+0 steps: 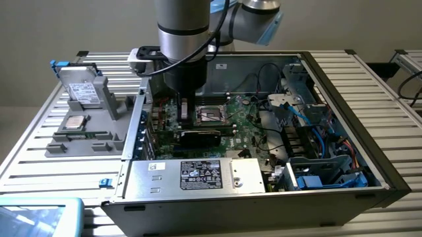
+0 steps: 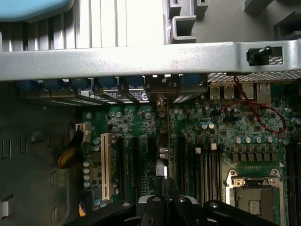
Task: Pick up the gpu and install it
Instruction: 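Press down on the gpu until it lock into place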
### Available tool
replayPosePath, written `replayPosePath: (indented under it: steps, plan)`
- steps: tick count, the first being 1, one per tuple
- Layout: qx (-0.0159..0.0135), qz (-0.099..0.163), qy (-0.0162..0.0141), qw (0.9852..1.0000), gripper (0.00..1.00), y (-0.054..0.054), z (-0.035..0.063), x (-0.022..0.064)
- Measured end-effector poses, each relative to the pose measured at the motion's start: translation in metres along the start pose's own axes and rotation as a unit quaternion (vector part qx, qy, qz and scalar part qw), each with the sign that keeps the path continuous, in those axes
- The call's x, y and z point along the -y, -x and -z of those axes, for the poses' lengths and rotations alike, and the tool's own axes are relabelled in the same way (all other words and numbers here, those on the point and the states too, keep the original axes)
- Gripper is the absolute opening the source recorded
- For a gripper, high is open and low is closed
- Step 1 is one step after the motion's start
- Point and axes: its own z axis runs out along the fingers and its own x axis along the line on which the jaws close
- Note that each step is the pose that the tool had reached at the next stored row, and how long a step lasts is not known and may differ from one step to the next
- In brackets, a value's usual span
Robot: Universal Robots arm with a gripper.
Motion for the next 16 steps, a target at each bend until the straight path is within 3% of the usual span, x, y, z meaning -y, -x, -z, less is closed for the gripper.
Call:
replayPosePath:
  steps: [3,6,16]
  plan:
    - [0.0012,0.0,0.0,1.0,0.12,-0.004,-0.0006,0.0051]
    - [0.0051,0.0,0.0002,1.0,0.12,-0.004,-0.0015,0.0055]
    - [0.0157,-0.001,0.0019,0.9999,0.12,-0.004,-0.0091,-0.0079]
